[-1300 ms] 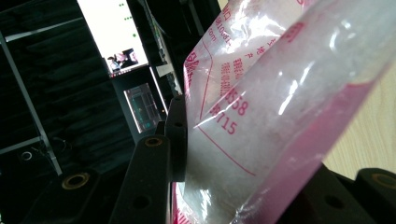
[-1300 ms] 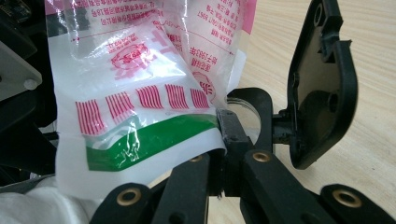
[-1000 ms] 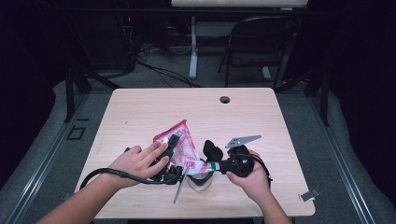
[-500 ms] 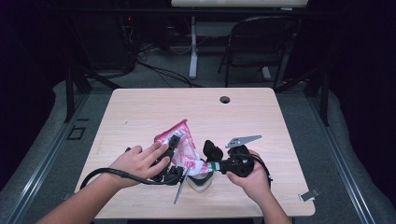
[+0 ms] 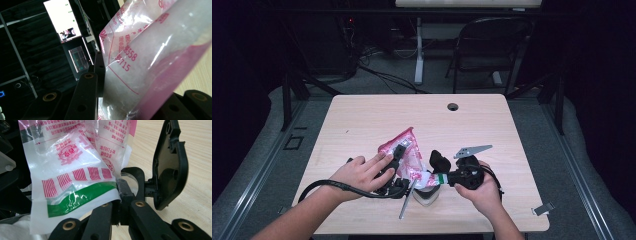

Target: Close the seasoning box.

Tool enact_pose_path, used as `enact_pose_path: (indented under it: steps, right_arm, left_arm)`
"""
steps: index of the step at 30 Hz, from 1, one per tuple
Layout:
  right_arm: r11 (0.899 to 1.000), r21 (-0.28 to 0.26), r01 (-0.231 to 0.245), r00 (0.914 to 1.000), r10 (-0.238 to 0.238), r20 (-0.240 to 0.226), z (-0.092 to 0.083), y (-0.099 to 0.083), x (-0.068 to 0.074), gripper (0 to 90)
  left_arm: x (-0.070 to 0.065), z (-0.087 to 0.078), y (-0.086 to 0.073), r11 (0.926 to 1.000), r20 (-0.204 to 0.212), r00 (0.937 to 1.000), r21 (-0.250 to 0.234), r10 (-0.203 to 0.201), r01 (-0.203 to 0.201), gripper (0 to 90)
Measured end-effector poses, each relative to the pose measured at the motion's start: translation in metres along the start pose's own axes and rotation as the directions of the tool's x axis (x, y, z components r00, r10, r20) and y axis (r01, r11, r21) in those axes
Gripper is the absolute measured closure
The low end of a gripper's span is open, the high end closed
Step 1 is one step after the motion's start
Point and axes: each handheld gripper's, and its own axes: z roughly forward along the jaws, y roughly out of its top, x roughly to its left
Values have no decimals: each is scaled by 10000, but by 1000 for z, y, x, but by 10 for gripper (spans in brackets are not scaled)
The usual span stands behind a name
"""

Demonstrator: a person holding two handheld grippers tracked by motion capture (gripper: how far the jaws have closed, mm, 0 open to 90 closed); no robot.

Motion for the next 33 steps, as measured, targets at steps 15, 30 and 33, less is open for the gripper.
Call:
enact_pose_path:
  steps: [15,30,33]
  right_arm:
    - [10000,53,-45,10000,45,70,0,-1,-1,900]
    - [10000,73,-23,9999,22,133,1,-1,-1,900]
    - [10000,68,-24,9999,24,135,1,-1,-1,900]
  left_arm:
    - [2,-2,3,9999,-52,10000,-119,-52,51,765]
    - [2,-2,4,9998,-113,9999,-185,-118,116,765]
    - [3,-3,4,9999,-186,9998,-157,-32,29,765]
